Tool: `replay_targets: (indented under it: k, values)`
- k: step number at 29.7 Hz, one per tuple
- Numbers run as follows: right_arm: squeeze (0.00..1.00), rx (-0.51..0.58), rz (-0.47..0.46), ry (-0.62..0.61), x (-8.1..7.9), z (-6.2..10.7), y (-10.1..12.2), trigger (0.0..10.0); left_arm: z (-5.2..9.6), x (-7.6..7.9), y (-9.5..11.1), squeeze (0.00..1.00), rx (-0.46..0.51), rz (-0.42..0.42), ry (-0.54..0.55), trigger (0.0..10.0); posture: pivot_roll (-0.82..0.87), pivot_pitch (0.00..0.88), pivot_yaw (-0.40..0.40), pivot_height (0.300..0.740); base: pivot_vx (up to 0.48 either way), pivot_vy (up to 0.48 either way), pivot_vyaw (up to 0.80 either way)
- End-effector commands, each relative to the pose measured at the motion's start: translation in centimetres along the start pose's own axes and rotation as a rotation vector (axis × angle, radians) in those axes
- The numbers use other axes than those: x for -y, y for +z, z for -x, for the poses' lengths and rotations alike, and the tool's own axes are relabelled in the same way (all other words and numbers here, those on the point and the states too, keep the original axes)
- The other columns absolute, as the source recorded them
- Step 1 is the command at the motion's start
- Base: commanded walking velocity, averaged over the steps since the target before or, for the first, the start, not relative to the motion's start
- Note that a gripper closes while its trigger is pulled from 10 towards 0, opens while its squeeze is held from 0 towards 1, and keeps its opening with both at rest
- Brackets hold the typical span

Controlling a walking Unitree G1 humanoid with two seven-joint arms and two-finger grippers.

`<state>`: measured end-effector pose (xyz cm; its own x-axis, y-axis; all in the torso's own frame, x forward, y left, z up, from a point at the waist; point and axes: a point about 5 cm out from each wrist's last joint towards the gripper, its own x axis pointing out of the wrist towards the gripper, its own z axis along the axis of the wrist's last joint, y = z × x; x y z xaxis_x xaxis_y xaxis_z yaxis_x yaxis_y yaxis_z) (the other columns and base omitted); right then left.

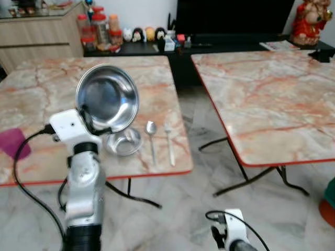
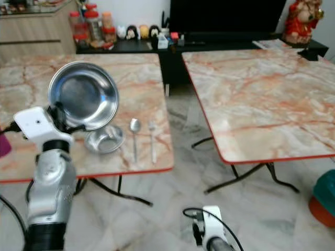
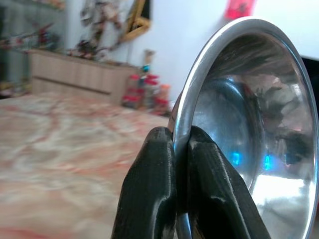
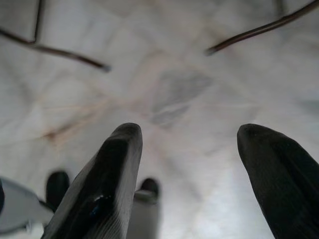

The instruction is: Setting the table

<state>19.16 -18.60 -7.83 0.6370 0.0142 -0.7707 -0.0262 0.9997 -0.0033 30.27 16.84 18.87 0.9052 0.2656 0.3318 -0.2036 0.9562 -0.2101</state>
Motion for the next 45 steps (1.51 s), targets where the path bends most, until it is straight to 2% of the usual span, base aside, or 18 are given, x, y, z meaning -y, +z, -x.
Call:
replay_targets:
  k: [1, 12, 30, 37, 45]
  values:
    - [0.00, 0.020, -0.017, 0.008, -0.4, -0.1, 0.4, 10.0, -0.3, -0.7, 0.6, 0.00, 0.030, -0.013, 0.018, 10.0, 0.07, 0.000, -0.027, 0.727, 0.000, -0.401, 0.00]
    - [0.00, 0.027, -0.057, 0.003, -1.0, -0.2, 0.4, 10.0, -0.5, -0.9, 0.4, 0.00, 0.019, -0.030, 0.004, 10.0, 0.09, 0.000, -0.004, 0.727, 0.000, -0.400, 0.00]
    - [0.00, 0.028, -0.054, 0.005, -1.0, -0.3, 0.8, 10.0, -0.2, -0.9, 0.5, 0.00, 0.016, -0.057, 0.001, 10.0, 0.14, 0.000, -0.025, 0.727, 0.000, -0.388, 0.00]
    - [0.00, 0.026, -0.057, -0.002, -0.7, -0.2, 0.8, 10.0, 0.2, -0.2, 0.0, 0.00, -0.005, -0.026, -0.026, 10.0, 0.11, 0.000, -0.027, 0.727, 0.000, 0.000, 0.00]
    - [0.00, 0.058, -0.063, 0.005, -0.6, -0.3, 1.4, 10.0, -0.3, 0.5, 0.2, 0.00, -0.007, -0.008, -0.060, 10.0, 0.08, 0.000, -0.020, 0.727, 0.035, 0.000, 0.00]
